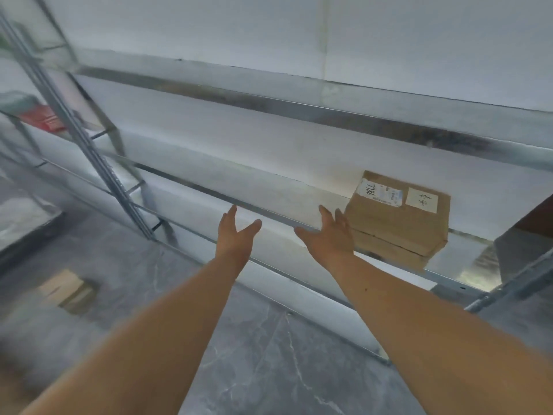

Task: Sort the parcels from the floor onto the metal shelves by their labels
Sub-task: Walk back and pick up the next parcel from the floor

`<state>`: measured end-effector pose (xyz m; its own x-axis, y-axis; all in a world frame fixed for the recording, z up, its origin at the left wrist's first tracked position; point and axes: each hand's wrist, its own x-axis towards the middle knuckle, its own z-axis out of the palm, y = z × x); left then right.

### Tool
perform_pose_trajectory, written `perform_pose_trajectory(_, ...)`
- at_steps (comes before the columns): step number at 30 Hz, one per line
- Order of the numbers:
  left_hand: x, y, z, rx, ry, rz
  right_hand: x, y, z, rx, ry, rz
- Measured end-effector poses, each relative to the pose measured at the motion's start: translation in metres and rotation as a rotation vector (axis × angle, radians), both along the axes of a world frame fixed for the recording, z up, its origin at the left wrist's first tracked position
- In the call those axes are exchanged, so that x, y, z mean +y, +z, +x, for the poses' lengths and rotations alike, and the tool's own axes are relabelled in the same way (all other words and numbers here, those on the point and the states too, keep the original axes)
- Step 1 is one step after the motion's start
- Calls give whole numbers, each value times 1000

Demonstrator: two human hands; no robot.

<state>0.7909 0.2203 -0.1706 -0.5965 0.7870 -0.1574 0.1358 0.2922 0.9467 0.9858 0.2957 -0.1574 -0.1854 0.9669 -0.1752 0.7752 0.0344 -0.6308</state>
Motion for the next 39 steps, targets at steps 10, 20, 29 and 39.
perform_pose_trajectory(10, -96, -4, -178, -10, 282, -21, -49, -3, -201, 53, 283, -78)
perform_pose_trajectory(20, -198, -16, -334, -30, 479, -63, -132, -6, -392, 181, 458, -178)
perform_pose_trajectory(29, -246, -14, -415, -102, 622, -53, -164, -13, -503, 220, 586, -221)
perform_pose_trajectory(39, -237, -21, -479, -110, 779, -13, -147, -27, -605, 238, 704, -317)
